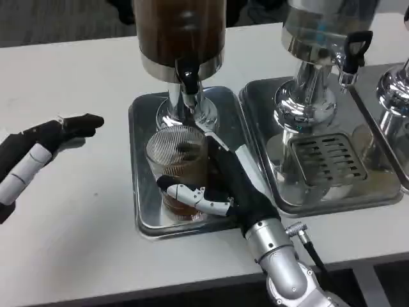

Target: Grasp the cup under the faucet to collect the drink, then remove the cup.

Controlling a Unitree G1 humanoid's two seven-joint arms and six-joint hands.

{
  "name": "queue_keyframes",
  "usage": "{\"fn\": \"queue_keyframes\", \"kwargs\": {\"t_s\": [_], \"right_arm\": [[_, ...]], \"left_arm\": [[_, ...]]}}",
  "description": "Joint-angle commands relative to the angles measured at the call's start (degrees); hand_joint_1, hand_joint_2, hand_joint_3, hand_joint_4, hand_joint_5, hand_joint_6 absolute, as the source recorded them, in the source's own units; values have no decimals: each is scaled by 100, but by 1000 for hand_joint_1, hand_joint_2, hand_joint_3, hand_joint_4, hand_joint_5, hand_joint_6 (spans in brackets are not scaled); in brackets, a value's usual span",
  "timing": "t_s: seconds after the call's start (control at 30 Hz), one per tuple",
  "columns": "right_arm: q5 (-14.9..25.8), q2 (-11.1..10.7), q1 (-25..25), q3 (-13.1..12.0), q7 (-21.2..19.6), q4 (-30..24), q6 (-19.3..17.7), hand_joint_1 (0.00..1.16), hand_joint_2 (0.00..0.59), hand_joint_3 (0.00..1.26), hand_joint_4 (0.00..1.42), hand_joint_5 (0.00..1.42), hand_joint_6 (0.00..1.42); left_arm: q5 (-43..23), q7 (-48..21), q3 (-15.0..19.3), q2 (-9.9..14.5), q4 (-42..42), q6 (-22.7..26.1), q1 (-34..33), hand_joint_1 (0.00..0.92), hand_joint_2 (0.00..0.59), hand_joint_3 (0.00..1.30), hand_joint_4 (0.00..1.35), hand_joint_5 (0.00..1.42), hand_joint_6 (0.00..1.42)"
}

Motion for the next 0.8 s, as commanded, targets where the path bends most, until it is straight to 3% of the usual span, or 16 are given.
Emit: {"fn": "queue_keyframes", "kwargs": {"t_s": [0.03, 0.33, 0.8], "right_arm": [[-212, 100, 158, 145, -160, 192, 197, 727, 212, 184, 385, 493, 652], [-426, 154, 238, 246, -885, 170, 183, 778, 201, 272, 541, 699, 982], [-654, 135, 353, 282, -1759, 33, 59, 792, 210, 398, 689, 871, 1224]], "left_arm": [[51, 53, -12, 105, -74, 57, 88, 0, 146, 337, 204, 186, 187], [50, 41, -21, 110, -93, 71, 116, 0, 150, 342, 209, 190, 187], [64, 18, -62, 92, -149, 97, 136, 0, 159, 348, 214, 190, 191]]}}
